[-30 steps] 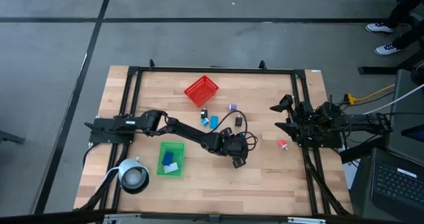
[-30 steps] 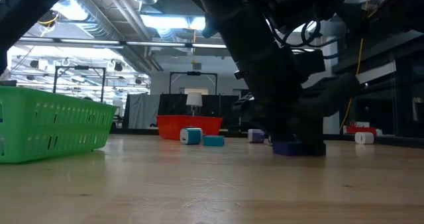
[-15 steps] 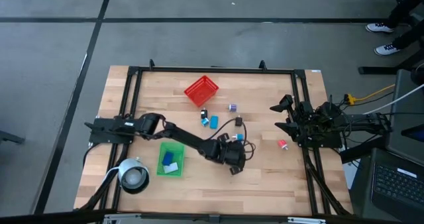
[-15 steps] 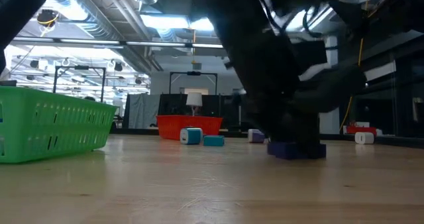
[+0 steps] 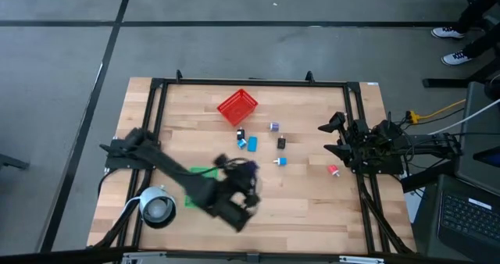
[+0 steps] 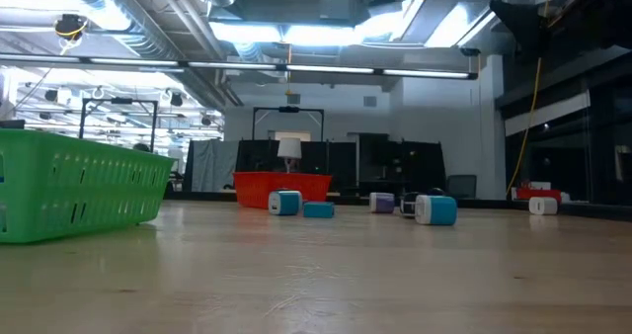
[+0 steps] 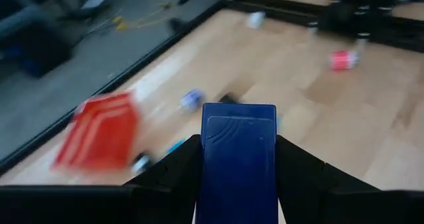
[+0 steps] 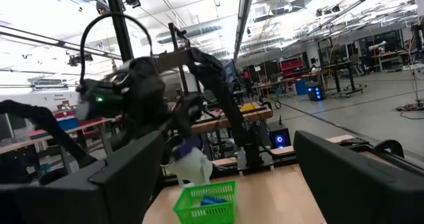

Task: Pick & Place Office items
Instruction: Put the blue digital clock into the green bin

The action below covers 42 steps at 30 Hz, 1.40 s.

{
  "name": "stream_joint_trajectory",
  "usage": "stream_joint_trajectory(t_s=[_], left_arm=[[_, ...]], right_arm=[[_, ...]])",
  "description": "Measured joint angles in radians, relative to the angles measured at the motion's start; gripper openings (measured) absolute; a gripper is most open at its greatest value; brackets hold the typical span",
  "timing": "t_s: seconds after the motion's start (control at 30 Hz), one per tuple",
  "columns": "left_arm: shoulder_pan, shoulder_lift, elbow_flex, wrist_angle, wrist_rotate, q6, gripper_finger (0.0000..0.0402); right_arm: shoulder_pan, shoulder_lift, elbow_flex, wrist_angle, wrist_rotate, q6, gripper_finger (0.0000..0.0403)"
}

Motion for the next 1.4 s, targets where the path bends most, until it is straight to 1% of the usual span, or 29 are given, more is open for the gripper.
stream_joint_trajectory(t_s=[0.07, 0.13, 0.17, 0.23, 0.33, 0.43, 0.53, 0.67, 0.77, 0.87, 1.03, 1.2, 1.4], left_arm=[[-0.042, -0.025, 0.000, -0.201, 0.030, -0.222, 0.0152], [-0.085, -0.038, 0.000, -0.366, 0.111, -0.422, 0.0152], [-0.103, -0.040, -0.005, -0.388, 0.163, -0.487, 0.0152], [-0.127, -0.049, -0.043, -0.352, 0.270, -0.512, 0.0152], [-0.147, -0.041, -0.076, -0.372, 0.430, -0.647, 0.0152], [-0.168, -0.030, -0.157, -0.361, 0.528, -0.699, 0.0152], [-0.189, -0.033, -0.237, -0.338, 0.585, -0.755, 0.0152], [-0.214, -0.033, -0.356, -0.269, 0.622, -0.818, 0.0152], [-0.233, -0.032, -0.432, -0.174, 0.620, -0.842, 0.0152], [-0.235, -0.032, -0.476, -0.109, 0.607, -0.847, 0.0152], [-0.221, -0.034, -0.486, -0.126, 0.547, -0.845, 0.0152], [-0.185, -0.039, -0.486, -0.129, 0.538, -0.802, 0.0152], [-0.137, -0.039, -0.486, -0.076, 0.530, -0.713, 0.0152]], right_arm=[[0.000, 0.000, 0.000, -0.002, 0.000, 0.012, 0.0345], [0.000, 0.000, 0.000, -0.003, 0.000, 0.013, 0.0345], [0.000, 0.000, 0.000, -0.002, 0.000, 0.013, 0.0345], [0.000, 0.000, 0.000, -0.003, 0.000, 0.013, 0.0345], [0.000, 0.000, 0.000, -0.007, 0.001, 0.013, 0.0345], [0.000, 0.000, 0.000, -0.007, 0.001, 0.013, 0.0345], [0.000, 0.000, 0.000, -0.007, 0.001, 0.015, 0.0345], [0.000, 0.000, 0.000, -0.007, 0.002, 0.016, 0.0345], [0.000, 0.000, 0.000, -0.007, 0.003, 0.015, 0.0345], [0.000, 0.000, 0.000, -0.007, 0.005, 0.013, 0.0345], [0.000, 0.000, 0.000, -0.007, 0.004, 0.013, 0.0345], [0.000, 0.000, 0.000, -0.007, 0.004, 0.012, 0.0345], [0.000, 0.000, 0.000, -0.007, 0.004, 0.012, 0.0345]])
